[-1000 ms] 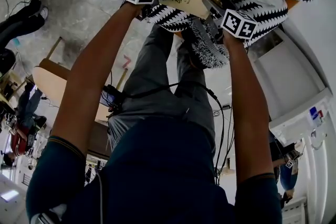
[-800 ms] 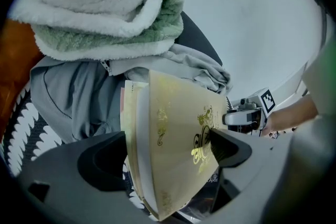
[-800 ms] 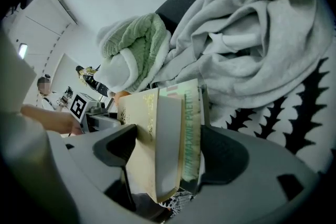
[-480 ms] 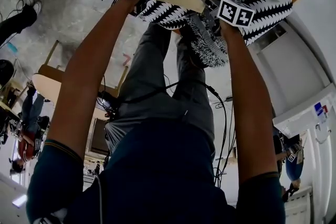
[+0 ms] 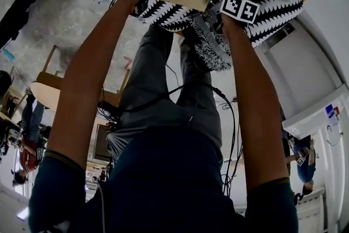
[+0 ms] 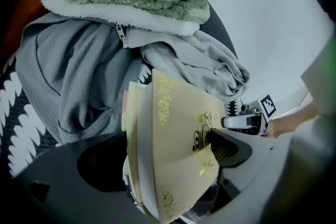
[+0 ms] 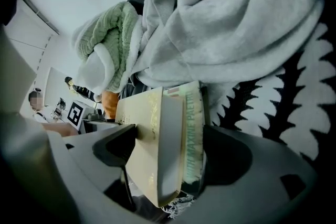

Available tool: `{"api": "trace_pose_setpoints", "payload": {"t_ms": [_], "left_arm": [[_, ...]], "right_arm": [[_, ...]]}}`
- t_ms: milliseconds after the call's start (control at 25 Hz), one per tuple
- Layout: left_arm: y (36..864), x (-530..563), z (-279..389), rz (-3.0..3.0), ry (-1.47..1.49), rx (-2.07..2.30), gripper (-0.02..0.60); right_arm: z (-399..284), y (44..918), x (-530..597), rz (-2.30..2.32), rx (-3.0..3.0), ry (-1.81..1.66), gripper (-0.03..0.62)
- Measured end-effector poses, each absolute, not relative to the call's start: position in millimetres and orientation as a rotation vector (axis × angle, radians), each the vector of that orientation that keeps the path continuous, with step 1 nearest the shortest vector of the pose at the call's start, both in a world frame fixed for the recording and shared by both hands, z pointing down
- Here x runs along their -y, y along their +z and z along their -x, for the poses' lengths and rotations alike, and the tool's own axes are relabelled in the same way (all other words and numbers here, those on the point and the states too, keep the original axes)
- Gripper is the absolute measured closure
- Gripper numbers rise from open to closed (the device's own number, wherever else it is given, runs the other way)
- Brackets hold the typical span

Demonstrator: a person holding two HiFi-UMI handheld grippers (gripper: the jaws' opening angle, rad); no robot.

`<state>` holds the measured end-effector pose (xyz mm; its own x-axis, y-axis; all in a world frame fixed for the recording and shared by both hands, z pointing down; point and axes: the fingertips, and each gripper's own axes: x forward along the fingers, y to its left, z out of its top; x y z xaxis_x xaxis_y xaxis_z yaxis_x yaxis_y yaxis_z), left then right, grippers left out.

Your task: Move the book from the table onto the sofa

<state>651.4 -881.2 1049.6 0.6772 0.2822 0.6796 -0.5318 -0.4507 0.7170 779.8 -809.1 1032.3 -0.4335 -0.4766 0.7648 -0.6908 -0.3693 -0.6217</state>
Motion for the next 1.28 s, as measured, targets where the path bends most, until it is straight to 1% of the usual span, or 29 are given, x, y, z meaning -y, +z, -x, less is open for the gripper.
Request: {"api": "trace_pose_setpoints", "payload": {"t_ms": [200,400,520,560,600,640,720,760,840,1280], "left_arm": [[1044,886,-647,-1.854,0.929,0.266,0.1],[1030,899,-623,-1.877,0.928,0.409,0.1],[1009,910,-606,-1.919,0.922,0.487,0.101],[998,915,-601,-1.942,0.908,0.517,0.103],[985,919,-598,-1.971,0.889,0.541,0.116],[970,923,-596,-2.006,0.868,0.555,0.186],[933,927,-595,-2.082,0.809,0.55,0.495],[914,928,-596,-2.112,0.767,0.539,0.567],[875,930,-601,-2.157,0.683,0.52,0.578],[681,915,-635,-2.44,0.436,0.423,0.578]], "right_arm": [[-782,1029,805,-1.599,1.606,1.893,0.198],[-797,1013,803,-1.706,1.541,1.867,0.198],[-811,992,803,-1.758,1.527,1.779,0.202],[-815,982,803,-1.77,1.532,1.727,0.252],[-819,969,804,-1.779,1.548,1.671,0.427],[-820,955,805,-1.78,1.581,1.621,0.545],[-813,923,812,-1.759,1.698,1.55,0.577],[-808,908,815,-1.743,1.761,1.513,0.579],[-801,876,821,-1.722,1.863,1.442,0.579],[-789,700,835,-1.82,2.193,1.198,0.58]]}}
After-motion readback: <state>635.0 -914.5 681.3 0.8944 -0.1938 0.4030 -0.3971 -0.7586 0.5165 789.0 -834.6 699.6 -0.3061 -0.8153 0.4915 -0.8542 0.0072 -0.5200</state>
